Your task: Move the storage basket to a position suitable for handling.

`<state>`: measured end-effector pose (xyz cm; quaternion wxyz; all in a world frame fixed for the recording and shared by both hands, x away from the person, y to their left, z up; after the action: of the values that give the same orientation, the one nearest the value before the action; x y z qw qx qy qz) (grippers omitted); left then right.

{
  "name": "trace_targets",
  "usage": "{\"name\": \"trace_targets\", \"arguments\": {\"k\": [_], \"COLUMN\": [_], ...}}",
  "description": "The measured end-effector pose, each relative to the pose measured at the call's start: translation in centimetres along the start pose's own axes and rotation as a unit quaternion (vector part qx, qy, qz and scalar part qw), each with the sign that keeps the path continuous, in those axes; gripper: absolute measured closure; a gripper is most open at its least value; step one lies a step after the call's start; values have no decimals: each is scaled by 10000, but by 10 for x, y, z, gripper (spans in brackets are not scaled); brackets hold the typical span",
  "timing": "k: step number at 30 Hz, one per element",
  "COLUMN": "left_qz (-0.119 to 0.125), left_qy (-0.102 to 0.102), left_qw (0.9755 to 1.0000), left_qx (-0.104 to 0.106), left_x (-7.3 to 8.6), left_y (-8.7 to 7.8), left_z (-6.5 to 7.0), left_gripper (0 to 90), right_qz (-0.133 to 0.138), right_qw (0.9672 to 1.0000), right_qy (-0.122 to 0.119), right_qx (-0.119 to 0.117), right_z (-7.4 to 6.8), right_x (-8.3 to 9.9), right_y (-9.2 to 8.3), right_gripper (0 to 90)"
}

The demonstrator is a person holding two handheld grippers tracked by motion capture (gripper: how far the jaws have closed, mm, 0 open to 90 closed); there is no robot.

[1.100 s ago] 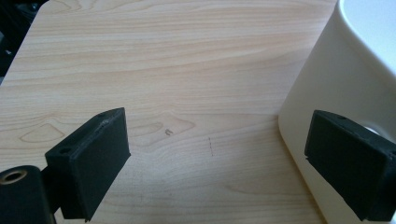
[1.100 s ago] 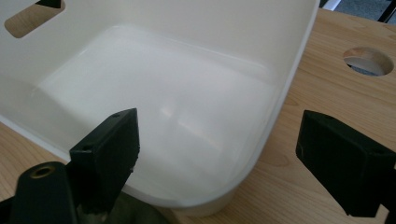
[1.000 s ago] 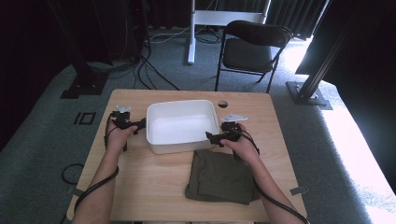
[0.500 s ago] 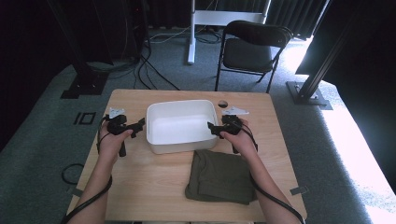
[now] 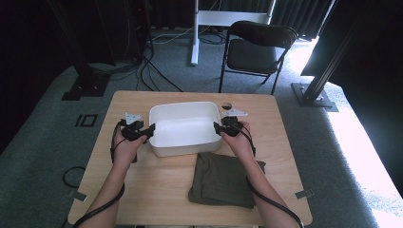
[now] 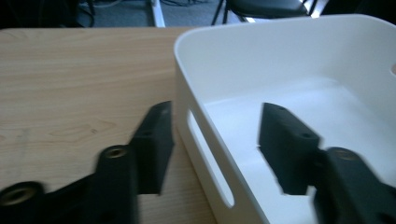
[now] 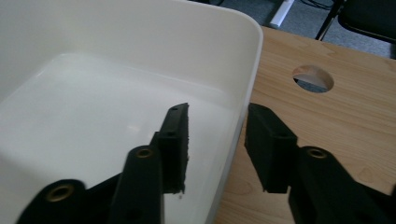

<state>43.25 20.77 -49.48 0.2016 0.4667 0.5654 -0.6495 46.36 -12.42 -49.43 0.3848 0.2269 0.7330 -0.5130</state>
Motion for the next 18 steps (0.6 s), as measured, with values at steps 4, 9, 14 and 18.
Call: {"name": "trace_targets", "arguments": {"k": [4, 9, 14, 18], "left_qz": [-106, -150, -176, -180], "left_qy": [-66, -78, -71, -81], "left_qw": [9999, 9999, 9997, 9996], "left_qx": [5, 27, -146, -211], "left_x": [3, 3, 0, -3], "left_y": [4, 9, 12, 17], "left_z": [0, 3, 5, 6], "left_gripper": [657, 729, 746, 759], "right_qz": [-40, -107, -153, -175], "right_qw": [9998, 9994, 9989, 9986], "right_qy": [-36, 139, 274, 299], "right_qx": [215, 290, 342, 394], "right_z": [-1, 2, 2, 2], "right_x": [2, 3, 3, 3], "right_y": [0, 2, 3, 3], "right_gripper": [713, 783, 796, 795]}}
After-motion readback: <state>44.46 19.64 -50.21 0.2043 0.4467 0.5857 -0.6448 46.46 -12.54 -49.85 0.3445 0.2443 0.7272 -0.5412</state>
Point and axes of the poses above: each handheld gripper's, and its own axes: y roughly forward along the jaws, x roughly out of its underside, z roughly to its right, the point moved 3 cm from there along y, roughly forward along the jaws, and after that the axes turned 12 degrees about y, right-handed, at the moved point
